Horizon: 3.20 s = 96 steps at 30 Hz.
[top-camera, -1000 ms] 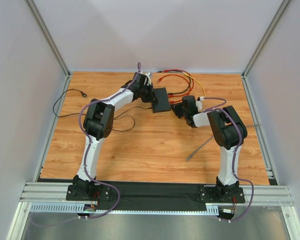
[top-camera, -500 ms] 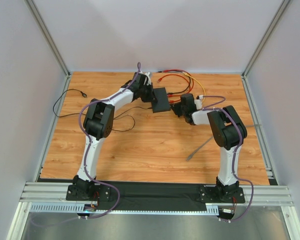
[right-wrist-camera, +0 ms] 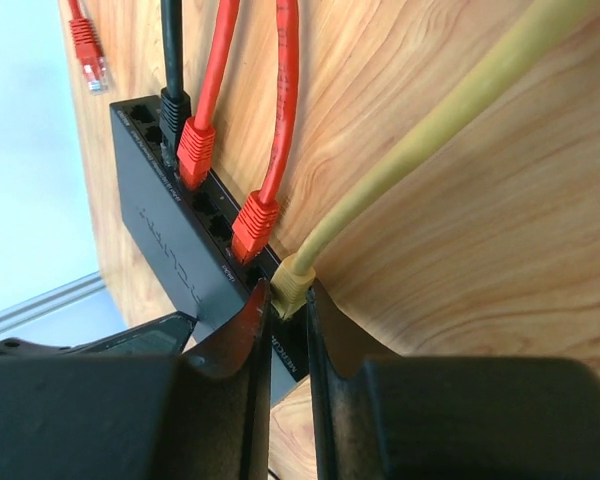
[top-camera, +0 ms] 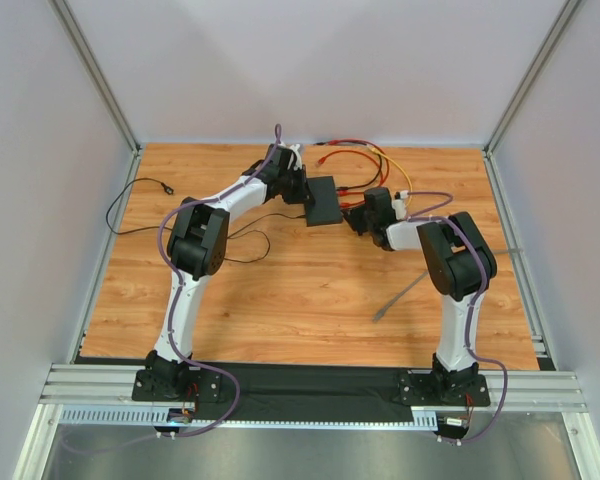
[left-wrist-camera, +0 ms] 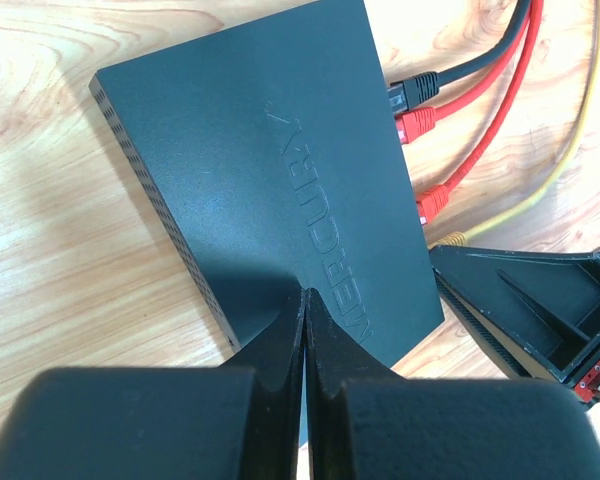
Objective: Pull the plug from the switch port
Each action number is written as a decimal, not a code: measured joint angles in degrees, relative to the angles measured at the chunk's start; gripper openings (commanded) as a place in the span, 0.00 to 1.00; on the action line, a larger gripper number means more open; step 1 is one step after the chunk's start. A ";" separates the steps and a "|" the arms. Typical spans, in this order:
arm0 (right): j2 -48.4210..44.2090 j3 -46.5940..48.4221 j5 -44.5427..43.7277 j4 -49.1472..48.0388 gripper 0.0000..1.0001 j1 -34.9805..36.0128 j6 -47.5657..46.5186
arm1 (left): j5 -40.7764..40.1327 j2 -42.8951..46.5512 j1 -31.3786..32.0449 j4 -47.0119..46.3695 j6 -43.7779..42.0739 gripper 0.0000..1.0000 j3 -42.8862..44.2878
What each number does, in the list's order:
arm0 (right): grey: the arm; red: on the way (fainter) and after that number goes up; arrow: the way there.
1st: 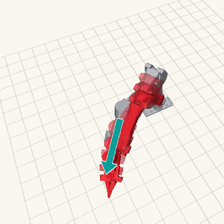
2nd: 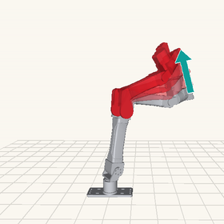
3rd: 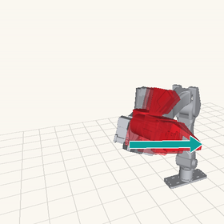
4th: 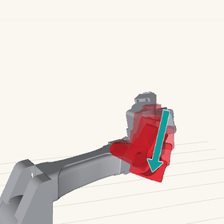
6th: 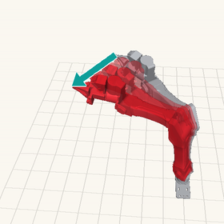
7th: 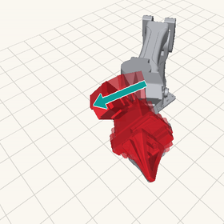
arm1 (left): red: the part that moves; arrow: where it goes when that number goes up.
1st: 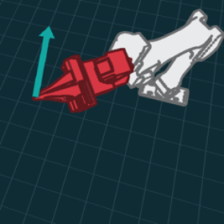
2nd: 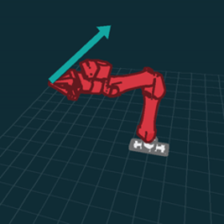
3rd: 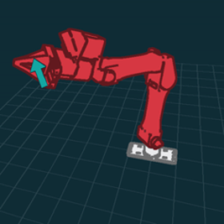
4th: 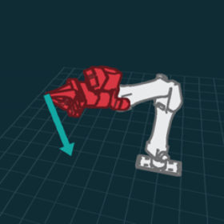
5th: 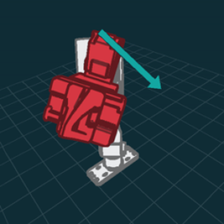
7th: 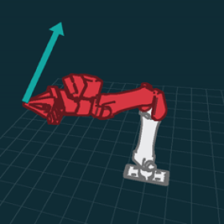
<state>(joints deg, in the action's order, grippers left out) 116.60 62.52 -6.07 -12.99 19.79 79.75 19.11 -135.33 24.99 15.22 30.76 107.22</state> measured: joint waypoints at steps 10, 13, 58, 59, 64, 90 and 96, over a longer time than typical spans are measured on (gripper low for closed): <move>3.26 -6.80 8.74 -18.58 0.00 -2.89 3.91 | -0.17 -0.02 -0.02 0.04 -0.02 0.00 0.09; 2.93 -6.73 7.08 -17.77 0.00 -2.45 4.09 | -0.17 -0.02 -0.02 0.04 -0.02 0.00 0.09; 3.19 -3.19 4.57 -12.92 0.00 -0.83 2.27 | -28.02 -8.70 11.78 14.84 -18.08 0.67 21.09; 3.19 -3.23 4.52 -12.98 0.00 -0.81 2.29 | -28.02 -8.79 11.78 14.97 -18.16 0.67 21.31; 3.19 -3.37 4.46 -13.20 0.00 -0.79 2.29 | -28.02 -9.44 11.78 15.41 -18.47 0.67 22.51; 2.97 -4.20 4.52 -14.14 0.00 -0.76 2.49 | -25.53 -12.52 11.82 19.32 -20.20 0.63 28.70; 2.89 -4.79 4.57 -14.86 0.00 -0.70 2.56 | -25.68 -13.16 12.17 20.79 -21.29 0.63 30.12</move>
<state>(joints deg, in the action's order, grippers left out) 119.48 57.74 -1.50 -27.86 19.09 82.30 -6.57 -148.49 37.17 36.01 9.47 137.34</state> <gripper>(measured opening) 0.156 0.634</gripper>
